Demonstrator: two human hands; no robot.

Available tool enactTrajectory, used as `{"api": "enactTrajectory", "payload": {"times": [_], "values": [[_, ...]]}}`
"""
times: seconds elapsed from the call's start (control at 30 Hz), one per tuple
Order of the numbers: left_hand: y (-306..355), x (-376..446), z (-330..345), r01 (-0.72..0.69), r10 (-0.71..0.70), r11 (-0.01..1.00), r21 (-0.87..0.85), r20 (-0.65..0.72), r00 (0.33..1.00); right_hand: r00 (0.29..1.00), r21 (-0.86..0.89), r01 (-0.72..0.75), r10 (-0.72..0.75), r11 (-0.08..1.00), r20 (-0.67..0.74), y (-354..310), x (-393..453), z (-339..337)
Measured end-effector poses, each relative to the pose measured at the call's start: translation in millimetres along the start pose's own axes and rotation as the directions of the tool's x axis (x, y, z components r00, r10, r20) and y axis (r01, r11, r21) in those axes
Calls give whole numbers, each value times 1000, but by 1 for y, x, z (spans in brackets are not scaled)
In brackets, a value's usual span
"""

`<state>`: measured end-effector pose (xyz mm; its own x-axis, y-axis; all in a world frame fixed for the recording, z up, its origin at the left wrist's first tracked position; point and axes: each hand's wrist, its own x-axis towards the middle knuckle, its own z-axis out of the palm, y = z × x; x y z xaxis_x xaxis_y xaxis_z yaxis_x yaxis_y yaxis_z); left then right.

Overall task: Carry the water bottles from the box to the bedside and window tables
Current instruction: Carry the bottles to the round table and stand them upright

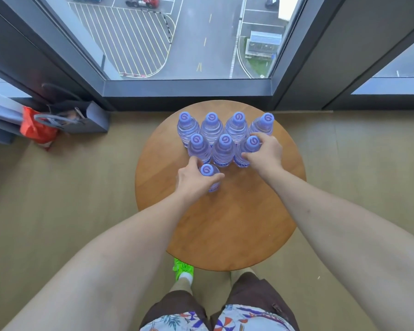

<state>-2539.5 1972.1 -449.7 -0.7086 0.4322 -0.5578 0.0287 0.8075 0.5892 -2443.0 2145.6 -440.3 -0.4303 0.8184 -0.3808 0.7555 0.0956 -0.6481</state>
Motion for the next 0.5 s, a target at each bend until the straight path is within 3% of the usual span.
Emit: {"api": "enactTrajectory", "payload": {"times": [0.07, 0.17, 0.2, 0.23, 0.3, 0.37, 0.43, 0.5], "values": [[0, 0, 0, 4, -4, 1000, 13, 18, 1000, 999, 15, -51, 51, 999, -4, -1, -7, 2], [0, -2, -1, 13, -13, 1000, 0, 45, 999, 958, 124, -213, 232, 969, -169, -1, -30, 4], [-1, -3, -3, 21, -20, 1000, -21, 60, 998, 954, 126, -208, 230, 970, -193, -2, -39, 6], [-2, -3, -5, 26, -22, 999, -42, 81, 996, 973, 103, -164, 178, 981, -149, -2, -46, 8], [-6, -3, -9, 19, -12, 998, -56, 126, 992, 996, 66, -8, 2, 998, 94, -3, -57, 14], [-9, -4, -15, -2, 6, 1000, -29, 157, 988, 938, 46, 125, -133, 991, 321, -10, -66, 18], [-12, -5, -21, -16, 13, 1000, 17, 176, 984, 889, 7, 217, -200, 976, 412, -17, -70, 25], [-19, -4, -27, -13, 0, 997, 73, 176, 984, 886, -47, 264, -223, 963, 406, -21, -74, 34]]}}
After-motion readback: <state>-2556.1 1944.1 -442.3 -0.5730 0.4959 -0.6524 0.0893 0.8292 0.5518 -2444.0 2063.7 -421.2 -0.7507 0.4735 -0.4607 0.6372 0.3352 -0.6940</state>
